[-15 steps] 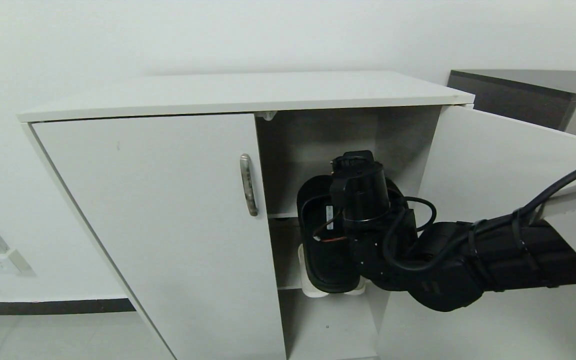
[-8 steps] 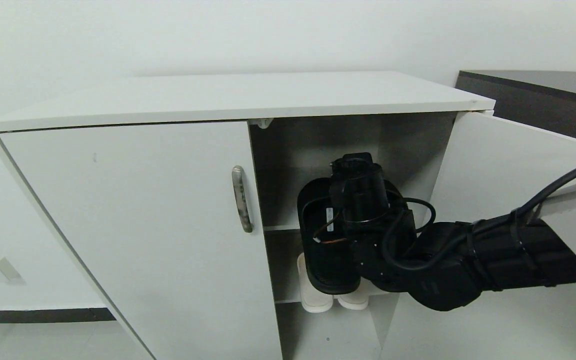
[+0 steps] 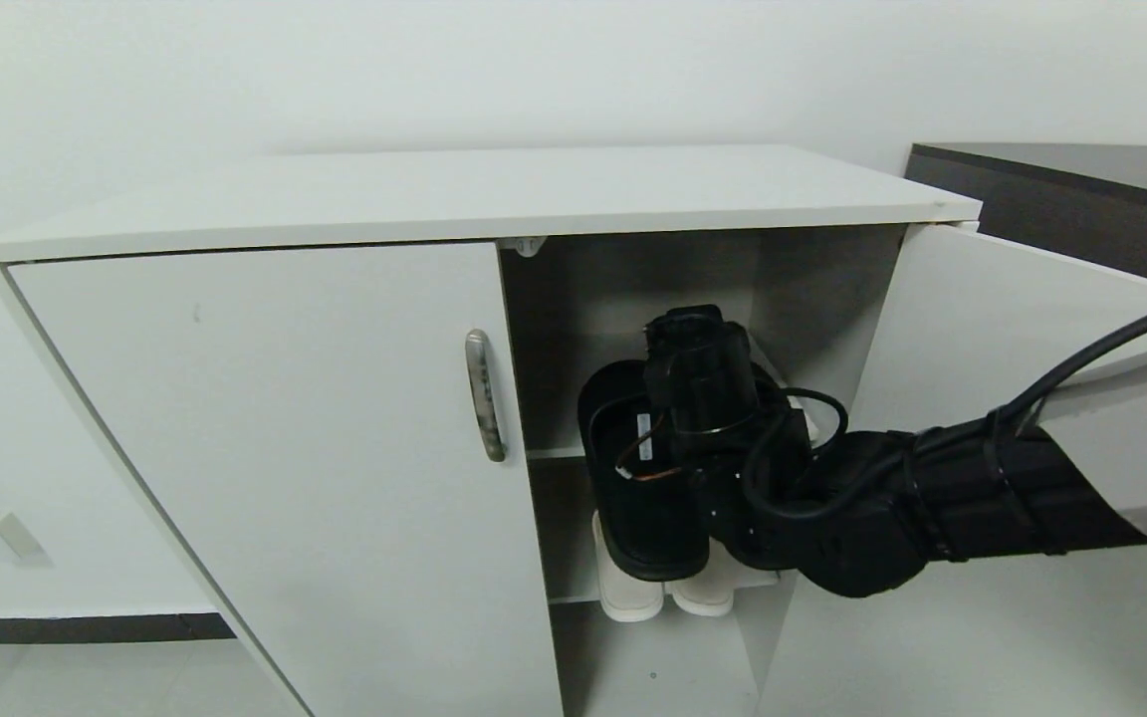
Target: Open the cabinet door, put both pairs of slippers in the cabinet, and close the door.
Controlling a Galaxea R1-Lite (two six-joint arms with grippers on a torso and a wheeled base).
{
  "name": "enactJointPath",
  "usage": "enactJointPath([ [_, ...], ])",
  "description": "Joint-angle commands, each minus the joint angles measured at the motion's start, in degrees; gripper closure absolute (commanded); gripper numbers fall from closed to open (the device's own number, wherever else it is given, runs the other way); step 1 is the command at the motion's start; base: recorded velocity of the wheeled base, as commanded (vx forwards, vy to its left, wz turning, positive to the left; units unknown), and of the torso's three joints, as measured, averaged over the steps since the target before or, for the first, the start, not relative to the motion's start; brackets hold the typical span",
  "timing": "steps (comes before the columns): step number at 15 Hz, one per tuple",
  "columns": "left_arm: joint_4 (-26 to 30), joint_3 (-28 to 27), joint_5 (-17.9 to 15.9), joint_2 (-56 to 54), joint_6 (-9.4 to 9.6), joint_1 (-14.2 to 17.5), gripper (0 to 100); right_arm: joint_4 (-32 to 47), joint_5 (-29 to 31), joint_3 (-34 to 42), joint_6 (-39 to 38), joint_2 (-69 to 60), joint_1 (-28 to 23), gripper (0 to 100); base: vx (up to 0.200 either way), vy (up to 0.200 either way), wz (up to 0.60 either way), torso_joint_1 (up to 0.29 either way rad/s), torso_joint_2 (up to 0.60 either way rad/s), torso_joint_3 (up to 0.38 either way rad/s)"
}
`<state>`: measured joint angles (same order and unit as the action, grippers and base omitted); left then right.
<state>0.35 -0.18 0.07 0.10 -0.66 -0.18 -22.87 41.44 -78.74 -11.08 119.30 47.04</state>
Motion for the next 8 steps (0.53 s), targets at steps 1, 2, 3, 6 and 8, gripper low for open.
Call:
enactJointPath([
  [1, 0.00, 0.01, 0.01, 0.08, -0.04, 0.01, 100, 4.85, -2.41, -6.78, -0.43, 2.87, -2.40, 100, 0.000, 0.000, 0.00, 0.000, 0.00, 0.000],
  [2, 0.00, 0.01, 0.01, 0.08, -0.04, 0.01, 100, 7.58, -3.20, -9.77, -0.52, 3.49, -3.10, 100, 0.000, 0.000, 0.00, 0.000, 0.00, 0.000],
  [3, 0.00, 0.01, 0.01, 0.08, -0.04, 0.01, 100, 10.13, -3.38, -12.84, -0.96, 4.63, -3.71, 100, 0.000, 0.000, 0.00, 0.000, 0.00, 0.000],
  [6, 0.00, 0.01, 0.01, 0.08, -0.04, 0.01, 100, 17.51, -4.52, -21.54, -2.01, 7.88, -5.47, 100, 0.000, 0.000, 0.00, 0.000, 0.00, 0.000],
  [8, 0.00, 0.01, 0.01, 0.08, -0.04, 0.01, 100, 19.71, -4.52, -25.94, -2.45, 10.08, -5.91, 100, 0.000, 0.000, 0.00, 0.000, 0.00, 0.000],
])
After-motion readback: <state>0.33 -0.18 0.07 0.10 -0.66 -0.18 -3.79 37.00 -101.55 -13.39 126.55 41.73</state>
